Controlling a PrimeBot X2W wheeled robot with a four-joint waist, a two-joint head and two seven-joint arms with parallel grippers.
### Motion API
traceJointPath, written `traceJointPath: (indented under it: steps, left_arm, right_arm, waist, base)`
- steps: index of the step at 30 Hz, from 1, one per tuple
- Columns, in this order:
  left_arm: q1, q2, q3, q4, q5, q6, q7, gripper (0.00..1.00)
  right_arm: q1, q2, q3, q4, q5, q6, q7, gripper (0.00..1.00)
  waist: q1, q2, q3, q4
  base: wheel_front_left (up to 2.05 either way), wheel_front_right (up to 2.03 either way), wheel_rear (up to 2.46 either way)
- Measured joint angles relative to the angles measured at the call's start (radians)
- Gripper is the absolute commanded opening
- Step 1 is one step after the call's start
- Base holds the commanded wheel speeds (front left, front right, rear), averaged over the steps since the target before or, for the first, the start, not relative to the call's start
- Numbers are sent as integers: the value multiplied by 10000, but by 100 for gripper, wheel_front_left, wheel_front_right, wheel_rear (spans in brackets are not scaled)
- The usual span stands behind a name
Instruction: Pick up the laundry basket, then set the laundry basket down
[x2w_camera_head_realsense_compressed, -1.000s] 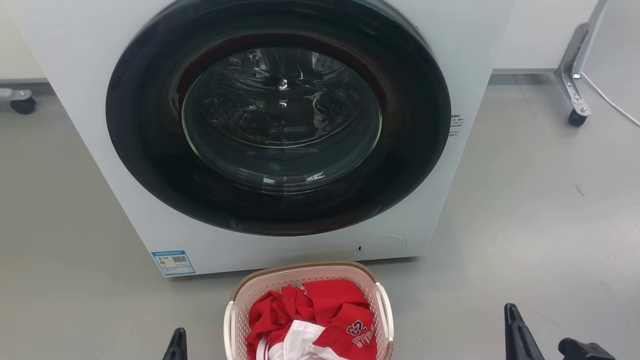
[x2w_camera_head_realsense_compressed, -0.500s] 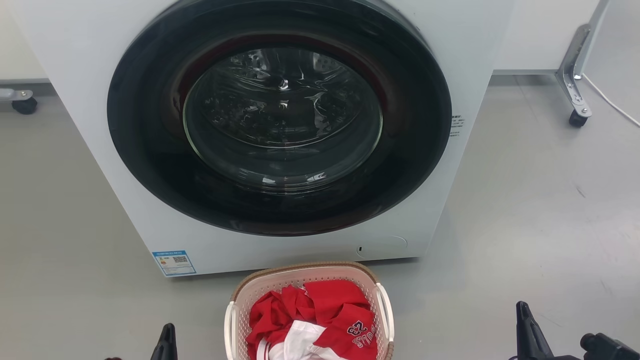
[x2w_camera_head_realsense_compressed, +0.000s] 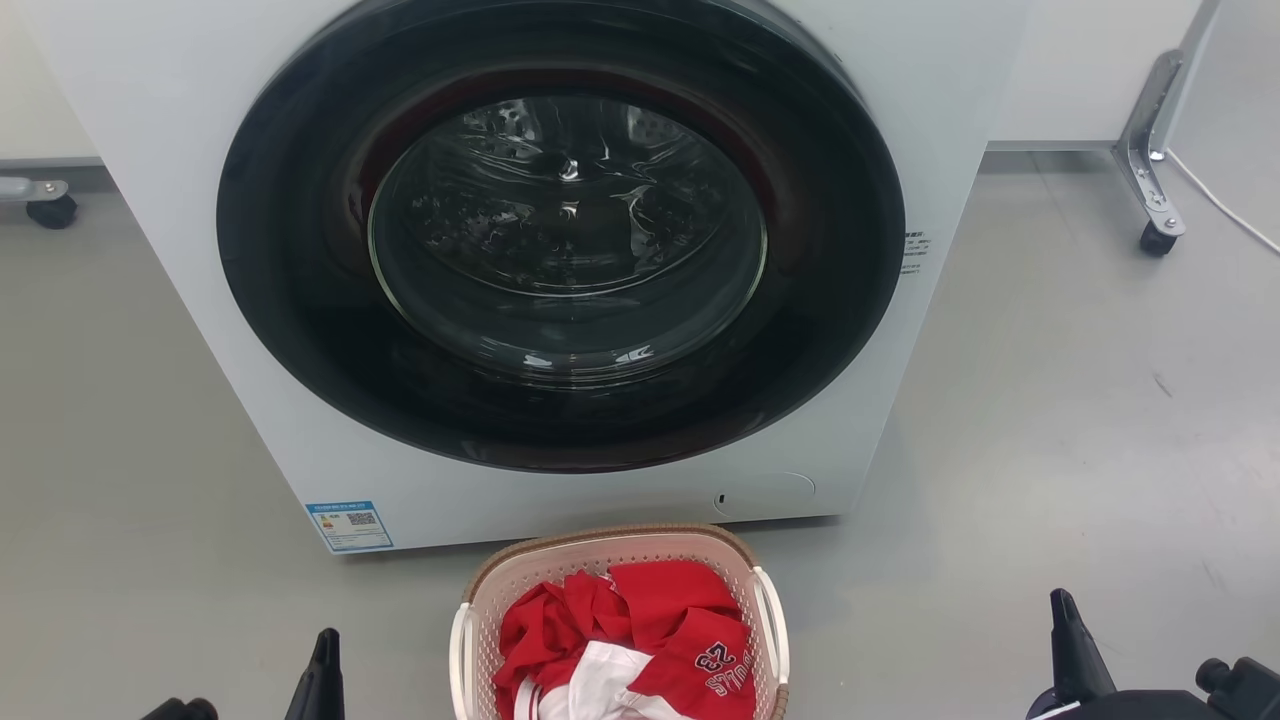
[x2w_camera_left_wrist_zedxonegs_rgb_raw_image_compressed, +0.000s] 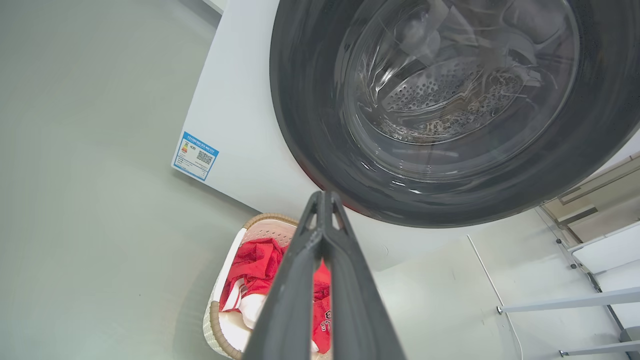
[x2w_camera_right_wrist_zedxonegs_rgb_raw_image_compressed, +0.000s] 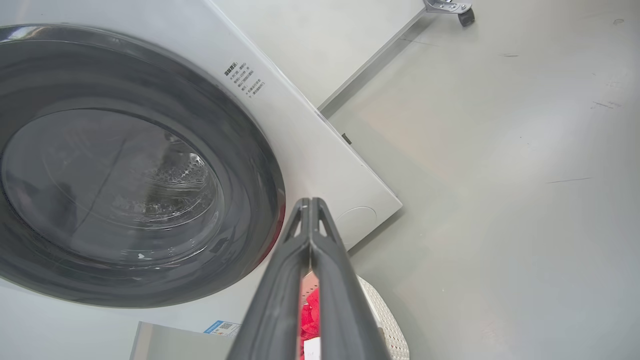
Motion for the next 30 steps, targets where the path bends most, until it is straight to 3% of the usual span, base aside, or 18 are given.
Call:
traceJointPath:
  steps: [30]
  left_arm:
    - [-886,-249,920,573,-4380,-713,1070,0]
  right_arm:
    - [-607,79,-1045,573,4464,777,1058,0]
  waist:
    - [0,0,-32,39]
  base:
    - [0,0,0]
